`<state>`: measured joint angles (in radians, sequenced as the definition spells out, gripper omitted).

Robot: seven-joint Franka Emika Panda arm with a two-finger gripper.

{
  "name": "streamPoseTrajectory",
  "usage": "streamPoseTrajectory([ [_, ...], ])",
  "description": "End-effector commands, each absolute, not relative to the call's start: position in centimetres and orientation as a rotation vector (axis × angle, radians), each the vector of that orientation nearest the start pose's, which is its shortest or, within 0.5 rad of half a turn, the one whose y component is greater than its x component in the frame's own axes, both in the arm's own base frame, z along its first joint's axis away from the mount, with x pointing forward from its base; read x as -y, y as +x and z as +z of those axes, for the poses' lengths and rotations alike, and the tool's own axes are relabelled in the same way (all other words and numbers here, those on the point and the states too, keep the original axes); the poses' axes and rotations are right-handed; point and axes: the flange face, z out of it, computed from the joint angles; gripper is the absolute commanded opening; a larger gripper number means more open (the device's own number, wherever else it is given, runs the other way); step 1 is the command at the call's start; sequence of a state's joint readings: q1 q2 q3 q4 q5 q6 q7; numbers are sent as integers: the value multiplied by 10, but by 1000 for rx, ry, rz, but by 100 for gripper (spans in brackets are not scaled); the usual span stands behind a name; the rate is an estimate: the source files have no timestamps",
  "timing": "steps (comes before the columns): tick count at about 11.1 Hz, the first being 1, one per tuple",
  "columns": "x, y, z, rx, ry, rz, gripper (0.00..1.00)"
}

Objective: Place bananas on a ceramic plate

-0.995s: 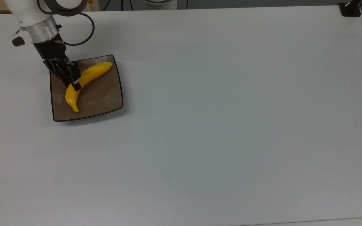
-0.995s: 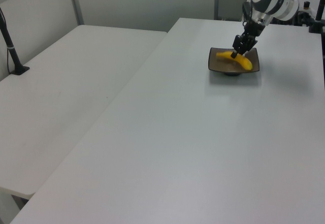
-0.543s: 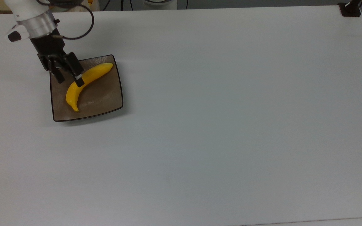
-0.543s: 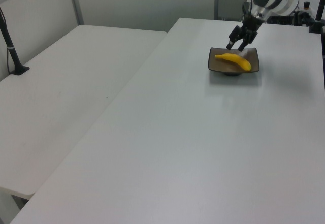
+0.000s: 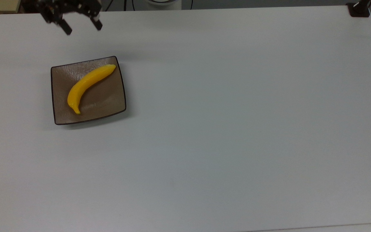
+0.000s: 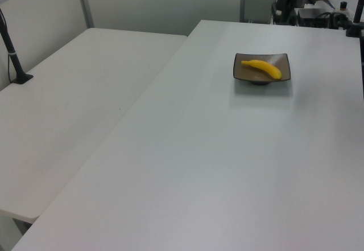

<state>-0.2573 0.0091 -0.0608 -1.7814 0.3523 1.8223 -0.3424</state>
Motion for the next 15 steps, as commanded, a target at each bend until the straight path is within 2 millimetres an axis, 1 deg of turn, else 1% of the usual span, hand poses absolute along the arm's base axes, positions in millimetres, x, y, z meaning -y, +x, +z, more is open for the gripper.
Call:
streamPoseTrajectory([
  [1,98,549,592,-86,-2922,-11,100],
  [3,63,541,610,-18,-2958,-8,100],
  [4,44,538,617,-29,-2970,-13,100],
  [5,20,536,621,-27,-3011,-7,100],
  [6,-6,534,624,14,-3052,-8,100],
  [8,-51,527,626,142,-3062,-25,100],
  [9,-62,527,624,183,-3070,-23,100],
  [10,-68,527,620,221,-3069,-16,100],
  [11,-74,533,615,241,-3065,-56,100],
  [12,-85,542,605,278,-3059,-119,100],
  [13,-87,549,601,280,-3057,-157,100],
  [15,-88,550,598,279,-3057,-166,100],
])
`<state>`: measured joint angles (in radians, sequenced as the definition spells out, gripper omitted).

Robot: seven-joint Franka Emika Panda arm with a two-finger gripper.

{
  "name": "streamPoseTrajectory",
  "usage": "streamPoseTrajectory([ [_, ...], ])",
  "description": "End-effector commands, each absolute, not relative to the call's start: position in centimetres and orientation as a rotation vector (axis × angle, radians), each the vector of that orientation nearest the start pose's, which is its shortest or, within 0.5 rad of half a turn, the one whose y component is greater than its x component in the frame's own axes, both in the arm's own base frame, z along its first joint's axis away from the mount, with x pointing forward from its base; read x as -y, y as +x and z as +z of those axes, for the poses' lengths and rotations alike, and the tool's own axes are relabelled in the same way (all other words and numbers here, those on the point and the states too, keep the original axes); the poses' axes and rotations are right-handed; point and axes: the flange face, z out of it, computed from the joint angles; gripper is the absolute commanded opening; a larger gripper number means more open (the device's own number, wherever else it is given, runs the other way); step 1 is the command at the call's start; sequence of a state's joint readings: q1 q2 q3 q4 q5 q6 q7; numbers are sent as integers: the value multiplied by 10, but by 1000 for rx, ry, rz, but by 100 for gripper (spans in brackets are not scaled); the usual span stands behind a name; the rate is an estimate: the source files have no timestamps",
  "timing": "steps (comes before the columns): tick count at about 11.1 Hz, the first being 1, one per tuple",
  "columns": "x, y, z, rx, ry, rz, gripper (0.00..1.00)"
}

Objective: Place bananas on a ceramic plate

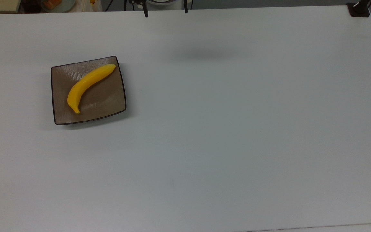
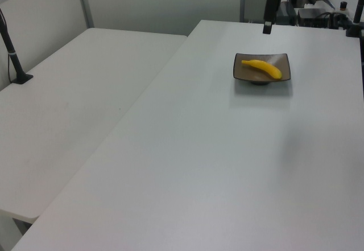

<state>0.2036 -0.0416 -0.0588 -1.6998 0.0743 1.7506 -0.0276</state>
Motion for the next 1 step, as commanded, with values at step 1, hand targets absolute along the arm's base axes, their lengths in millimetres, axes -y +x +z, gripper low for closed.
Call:
streamPoseTrajectory([
  [1,-89,549,599,278,-3059,-164,100],
])
